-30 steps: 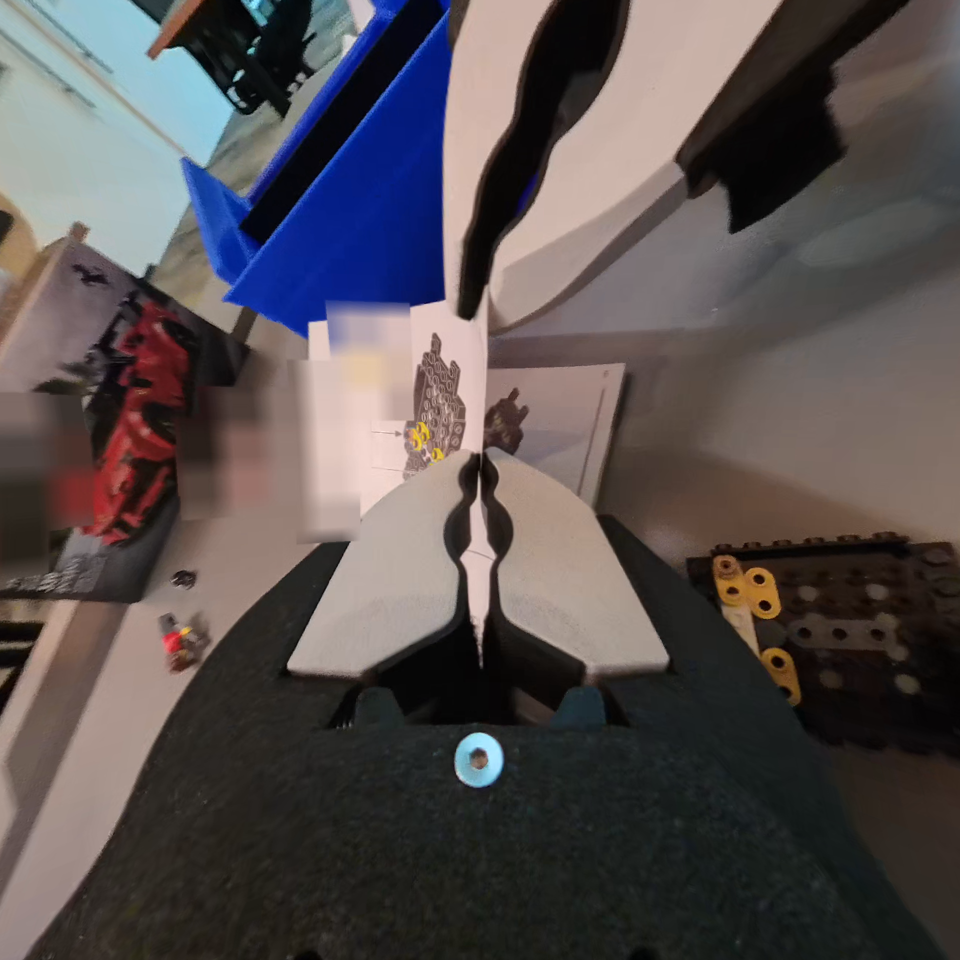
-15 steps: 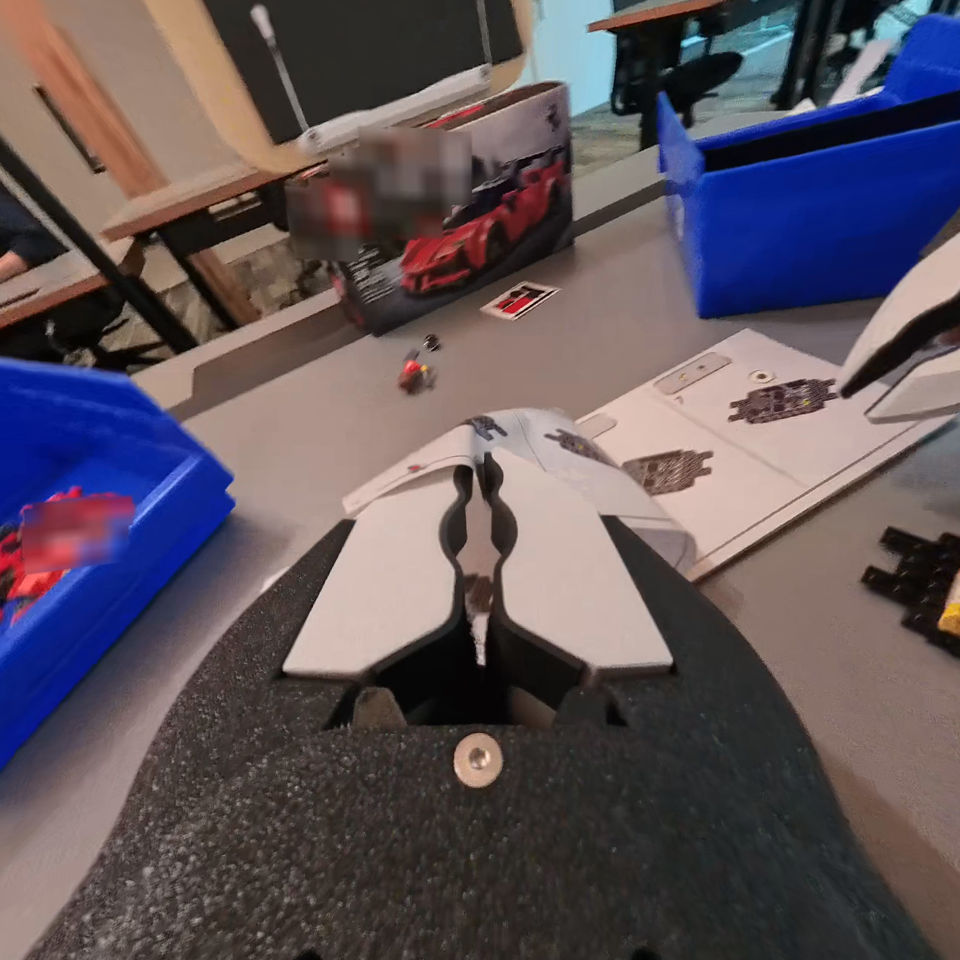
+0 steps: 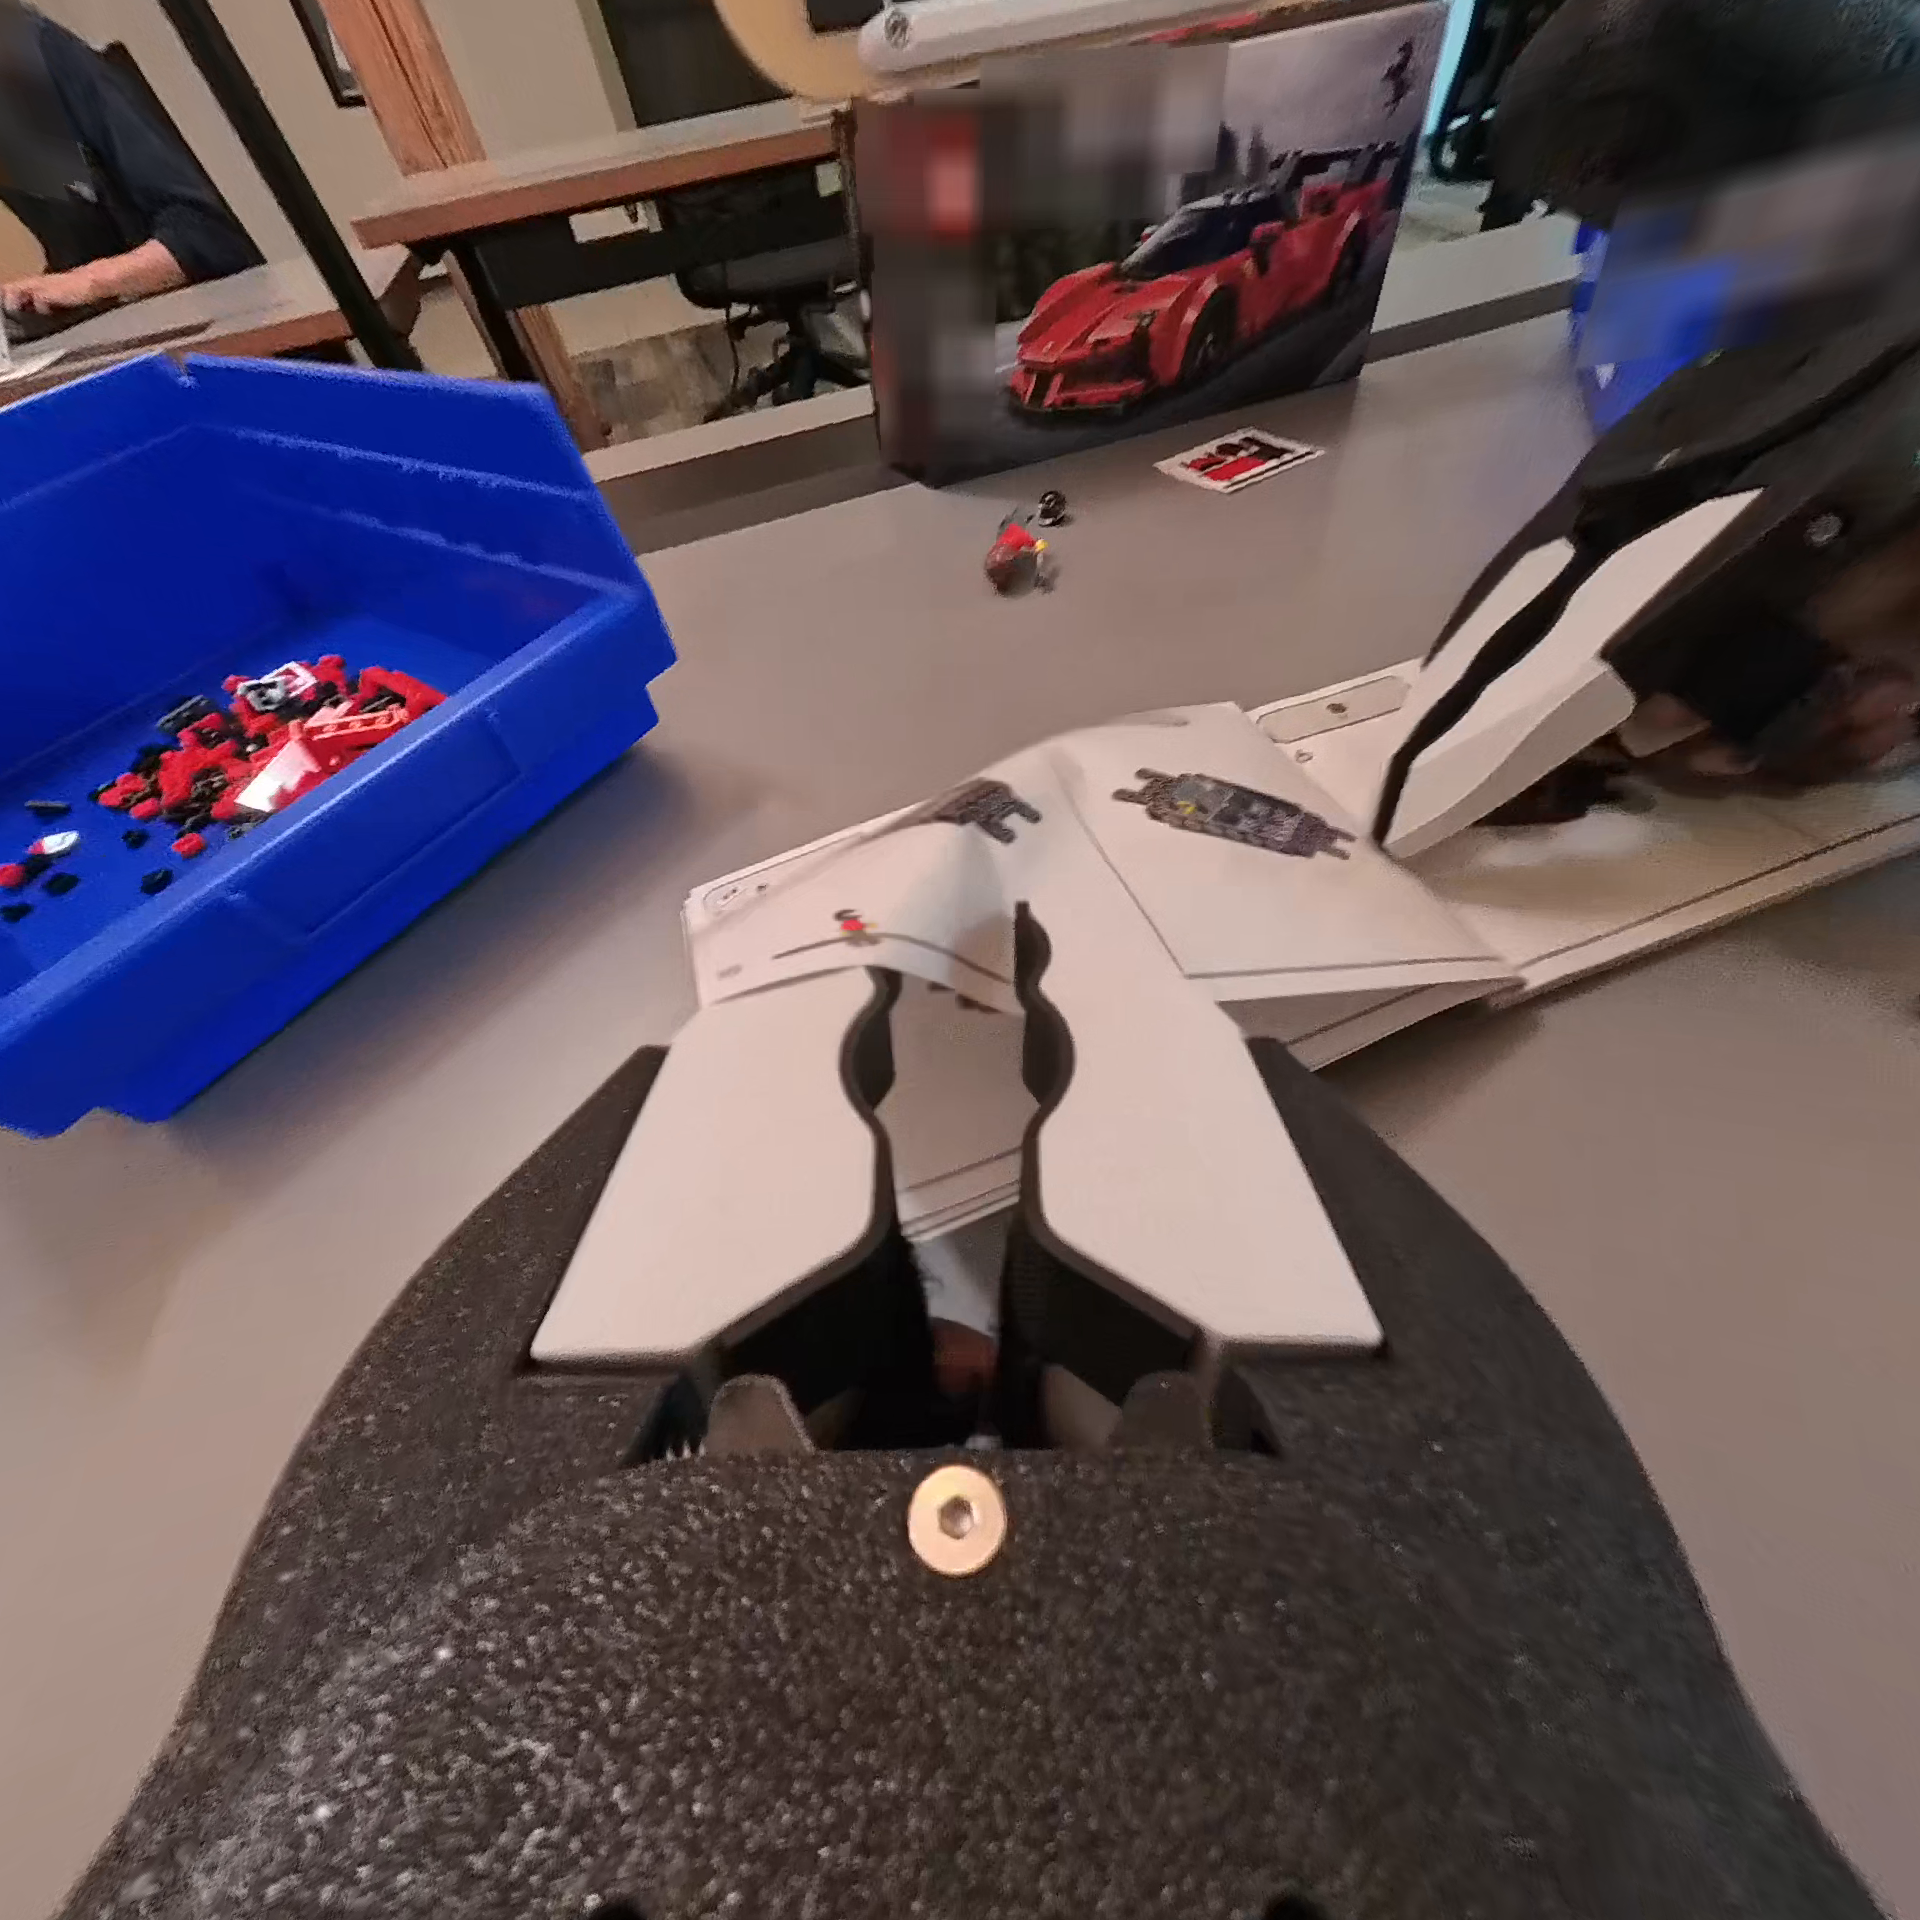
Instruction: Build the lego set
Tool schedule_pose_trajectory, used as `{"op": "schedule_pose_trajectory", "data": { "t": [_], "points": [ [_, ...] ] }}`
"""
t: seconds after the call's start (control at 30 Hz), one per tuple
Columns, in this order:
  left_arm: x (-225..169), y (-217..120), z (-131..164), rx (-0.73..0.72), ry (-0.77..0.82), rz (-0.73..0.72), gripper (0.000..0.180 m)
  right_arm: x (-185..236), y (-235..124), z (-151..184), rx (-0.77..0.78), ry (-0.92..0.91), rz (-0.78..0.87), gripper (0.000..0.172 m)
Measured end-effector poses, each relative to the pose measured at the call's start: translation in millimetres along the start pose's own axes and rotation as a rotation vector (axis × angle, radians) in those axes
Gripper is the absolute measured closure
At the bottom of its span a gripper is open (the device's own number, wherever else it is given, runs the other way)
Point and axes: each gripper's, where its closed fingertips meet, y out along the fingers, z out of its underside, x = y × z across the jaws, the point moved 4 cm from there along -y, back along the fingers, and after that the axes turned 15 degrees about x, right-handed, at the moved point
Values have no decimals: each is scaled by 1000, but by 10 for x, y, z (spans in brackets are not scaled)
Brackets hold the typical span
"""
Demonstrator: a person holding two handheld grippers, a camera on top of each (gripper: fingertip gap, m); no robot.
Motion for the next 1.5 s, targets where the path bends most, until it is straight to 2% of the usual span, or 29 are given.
{"op": "schedule_pose_trajectory", "data": {
  "t": [0.13, 0.2, 0.23, 0.27, 0.3, 0.33, 0.37, 0.4, 0.43, 0.47, 0.53, 0.6, 0.7, 0.87, 1.07, 1.17, 1.23, 1.27, 1.3, 1.33, 1.5],
  "points": [
    [241, -116, 31, 29, -11, -140, 139, -39, 20, 8, 27, 46, -16, 172],
    [457, -330, -105, -29, -10, -390, 133, -44, 25, 3, 30, 59, -31, 172],
    [472, -475, -235, -89, 45, -514, 133, -45, 26, 2, 30, 64, -35, 172],
    [358, -575, -392, -159, 131, -567, 136, -45, 28, 0, 30, 64, -36, 172],
    [98, -586, -549, -224, 244, -511, 143, -44, 32, -2, 30, 63, -34, 172],
    [-289, -510, -648, -264, 402, -356, 156, -42, 36, -5, 30, 59, -30, 172],
    [-675, -358, -631, -219, 554, -178, 163, -40, 38, -6, 31, 54, -24, 172],
    [-953, -163, -511, -75, 656, -39, 160, -39, 41, -5, 32, 50, -19, 172],
    [-1105, 26, -388, 55, 719, 36, 164, -38, 41, -6, 32, 47, -17, 172],
    [-1165, 197, -312, 106, 773, 60, 166, -39, 41, -5, 32, 46, -16, 172],
    [-1127, 457, -257, 125, 804, 50, 170, -42, 40, -2, 33, 42, -16, 172],
    [-1062, 618, -145, 232, 763, 124, 167, -50, 42, 2, 37, 40, -6, 172],
    [-972, 667, -68, 255, 636, 217, 175, -43, 13, -11, -2, 37, -18, 172],
    [-677, 673, 40, 308, 482, 146, 178, -226, -113, -51, -131, 218, -10, 172],
    [-640, 666, 30, 350, 484, 149, 177, -281, -68, -70, -101, 253, 41, 172],
    [-578, 707, -208, 314, 555, 83, 172, -280, -65, -70, -98, 245, 56, 172],
    [-755, 777, -423, 209, 566, 192, 172, -278, -63, -69, -97, 241, 63, 172],
    [-842, 845, -443, 222, 541, 264, 171, -278, -63, -69, -97, 239, 69, 172],
    [-857, 942, -400, 285, 523, 282, 176, -277, -63, -65, -95, 236, 75, 172],
    [-796, 1039, -331, 344, 524, 240, 175, -277, -62, -64, -96, 236, 79, 172],
    [-621, 1050, -186, 315, 476, 197, 180, -274, -65, -58, -97, 244, 55, 171]
  ]
}}
